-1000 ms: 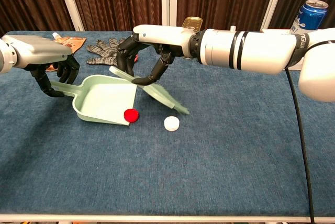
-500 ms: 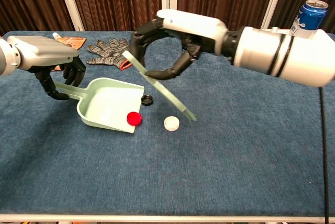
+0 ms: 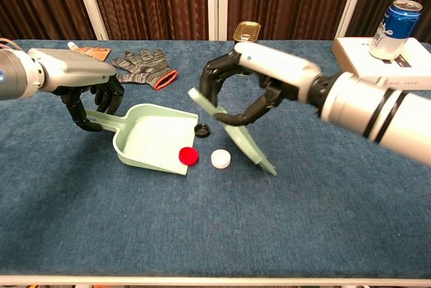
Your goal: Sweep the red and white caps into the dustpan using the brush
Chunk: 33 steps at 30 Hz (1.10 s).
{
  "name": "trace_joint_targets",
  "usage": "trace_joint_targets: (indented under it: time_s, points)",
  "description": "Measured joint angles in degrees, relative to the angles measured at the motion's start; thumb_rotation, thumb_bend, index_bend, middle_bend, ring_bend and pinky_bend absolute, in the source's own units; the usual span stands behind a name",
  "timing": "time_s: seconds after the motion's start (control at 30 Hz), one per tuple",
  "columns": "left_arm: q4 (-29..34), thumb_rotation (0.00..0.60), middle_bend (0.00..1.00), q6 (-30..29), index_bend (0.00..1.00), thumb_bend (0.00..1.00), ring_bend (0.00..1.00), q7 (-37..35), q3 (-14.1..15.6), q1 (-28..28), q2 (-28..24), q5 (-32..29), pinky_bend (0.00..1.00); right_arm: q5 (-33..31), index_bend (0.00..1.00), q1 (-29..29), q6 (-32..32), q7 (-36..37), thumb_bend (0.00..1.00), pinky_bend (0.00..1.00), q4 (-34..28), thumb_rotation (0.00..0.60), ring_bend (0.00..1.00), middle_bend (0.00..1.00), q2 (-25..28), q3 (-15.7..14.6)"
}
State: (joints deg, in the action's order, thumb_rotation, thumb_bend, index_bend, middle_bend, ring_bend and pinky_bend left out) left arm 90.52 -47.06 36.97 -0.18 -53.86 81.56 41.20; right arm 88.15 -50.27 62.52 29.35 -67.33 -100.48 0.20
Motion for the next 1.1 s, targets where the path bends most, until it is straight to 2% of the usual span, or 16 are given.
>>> trace_joint_targets:
  time_s: [0.17, 0.47, 0.8, 1.1]
  points:
    - [0.50, 0.600, 0.53, -0.26, 0.54, 0.35, 0.40, -0.12, 0.07, -0.46, 0.28, -0.88, 0.30, -1.52, 0.83, 0.17, -1.25, -0.97, 0.64, 0.04, 1.93, 0.600, 0.32, 0.69, -4.43, 3.14]
    - [0.64, 0.600, 0.53, 0.24, 0.54, 0.35, 0.40, -1.84, -0.21, -0.91, 1.32, -1.02, 0.31, -2.53, 0.83, 0.18, -1.76, -2.40, 0.65, 0.05, 3.72, 0.600, 0.32, 0.69, -8.00, 6.14]
    - [0.61, 0.600, 0.53, 1.50, 0.54, 0.35, 0.41, -2.43, -2.14, -3.81, 2.41, -4.09, 0.31, -2.10, 0.83, 0.75, -0.95, -2.51, 0.65, 0.04, 4.62, 0.600, 0.32, 0.69, -9.68, 7.29]
    - [-0.19, 0.600, 0.53, 1.76, 0.54, 0.35, 0.41, -2.94, -2.23, -5.33, 4.05, -5.26, 0.31, -1.79, 0.83, 0.98, -0.13, -1.86, 0.65, 0.04, 4.85, 0.600, 0.32, 0.69, -10.44, 8.61]
